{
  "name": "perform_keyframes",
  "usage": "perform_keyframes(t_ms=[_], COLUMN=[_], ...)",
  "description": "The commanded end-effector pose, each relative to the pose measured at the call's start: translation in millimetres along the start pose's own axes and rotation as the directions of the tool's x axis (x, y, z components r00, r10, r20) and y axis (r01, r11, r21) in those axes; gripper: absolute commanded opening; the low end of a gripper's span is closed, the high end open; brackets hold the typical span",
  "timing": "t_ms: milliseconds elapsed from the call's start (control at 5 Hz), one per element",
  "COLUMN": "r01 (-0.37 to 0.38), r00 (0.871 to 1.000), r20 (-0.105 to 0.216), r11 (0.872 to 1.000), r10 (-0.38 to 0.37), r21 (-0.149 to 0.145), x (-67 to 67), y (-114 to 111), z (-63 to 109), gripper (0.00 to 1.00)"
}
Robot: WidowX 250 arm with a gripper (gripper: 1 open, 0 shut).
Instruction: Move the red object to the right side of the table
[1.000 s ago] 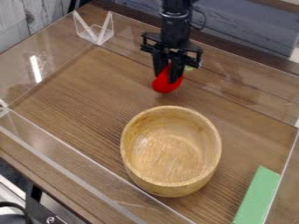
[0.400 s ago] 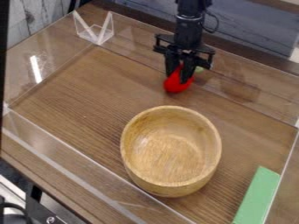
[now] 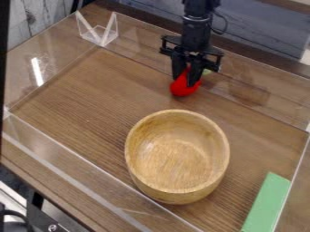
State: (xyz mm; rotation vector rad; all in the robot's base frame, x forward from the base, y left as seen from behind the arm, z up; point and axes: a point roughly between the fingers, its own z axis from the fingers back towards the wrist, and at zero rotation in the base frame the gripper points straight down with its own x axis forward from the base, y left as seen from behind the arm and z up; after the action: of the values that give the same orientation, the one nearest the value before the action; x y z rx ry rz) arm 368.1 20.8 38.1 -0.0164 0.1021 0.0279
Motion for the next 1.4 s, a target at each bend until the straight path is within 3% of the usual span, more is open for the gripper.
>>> perform_keyframes(t_ms=[0,600,1000,1200], r01=[-0.047,-0.136,-0.071,-0.057], r00=[0.998,0.990,0.997,0.996], r20=[0.041,0.029,0.019,0.065], r11=[0.999,0.991,0.997,0.998], r10=[0.047,0.136,0.071,0.057], r21=[-0.006,-0.019,-0.014,-0.001], x=[4.4,4.7,1.3,-1.6], y=[13.3,41.4,28.8,19.8], z=[11.9,12.5,27.3,51.5], gripper=[0.00,0.00,0.00,0.00])
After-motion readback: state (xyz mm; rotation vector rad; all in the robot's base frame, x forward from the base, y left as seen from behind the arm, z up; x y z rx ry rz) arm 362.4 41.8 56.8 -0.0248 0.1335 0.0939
